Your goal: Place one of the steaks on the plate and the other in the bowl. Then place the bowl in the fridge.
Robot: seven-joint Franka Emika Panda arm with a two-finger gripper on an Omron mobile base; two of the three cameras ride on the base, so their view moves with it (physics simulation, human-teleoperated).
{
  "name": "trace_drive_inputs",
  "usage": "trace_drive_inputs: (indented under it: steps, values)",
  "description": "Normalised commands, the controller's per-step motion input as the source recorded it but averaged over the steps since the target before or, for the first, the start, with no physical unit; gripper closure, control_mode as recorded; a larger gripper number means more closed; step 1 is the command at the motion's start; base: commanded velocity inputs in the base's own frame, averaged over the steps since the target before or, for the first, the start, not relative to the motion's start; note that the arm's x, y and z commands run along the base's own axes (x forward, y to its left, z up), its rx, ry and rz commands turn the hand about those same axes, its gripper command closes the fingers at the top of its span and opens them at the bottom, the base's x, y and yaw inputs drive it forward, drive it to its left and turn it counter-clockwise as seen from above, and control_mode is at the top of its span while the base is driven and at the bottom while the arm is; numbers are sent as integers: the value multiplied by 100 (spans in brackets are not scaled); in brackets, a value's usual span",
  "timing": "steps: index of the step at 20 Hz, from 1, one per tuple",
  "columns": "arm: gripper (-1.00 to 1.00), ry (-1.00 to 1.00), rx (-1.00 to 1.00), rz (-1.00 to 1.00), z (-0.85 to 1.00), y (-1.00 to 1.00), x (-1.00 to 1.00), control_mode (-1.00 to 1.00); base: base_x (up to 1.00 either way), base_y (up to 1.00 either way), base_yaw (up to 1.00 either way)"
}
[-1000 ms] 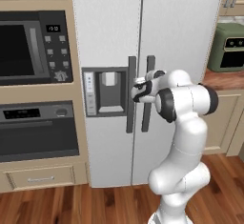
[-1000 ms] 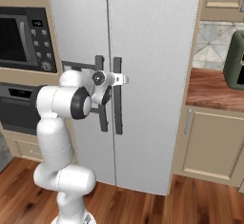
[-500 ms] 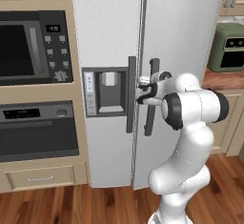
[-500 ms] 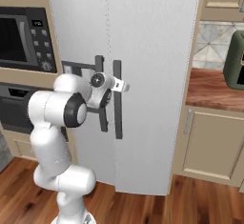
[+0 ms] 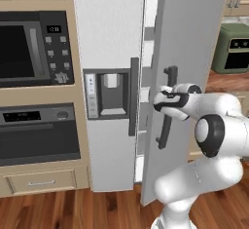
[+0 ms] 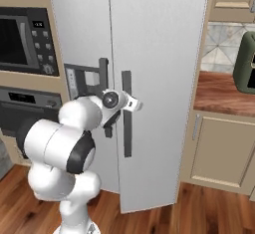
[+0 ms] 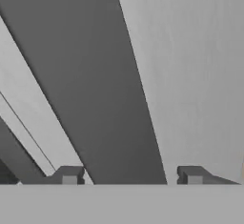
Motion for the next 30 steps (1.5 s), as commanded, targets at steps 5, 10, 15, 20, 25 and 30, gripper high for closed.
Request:
trace_drive_inputs:
  steps: [5,10,15,20,25,30]
  values:
    - [100,4,18,-4,11,-100,-100,-100,0,0,0]
    - [100,19,18,-40,30,-87,-99,-100,0,0,0]
    - [100,8,16,-54,48,-37,-96,-100,0,0,0]
    - [100,0,8,-31,100,25,-86,-100,0,0,0]
    - [100,-4,-2,-7,100,88,-52,-100,0,0,0]
    - [100,5,-3,-1,49,49,26,-100,0,0,0]
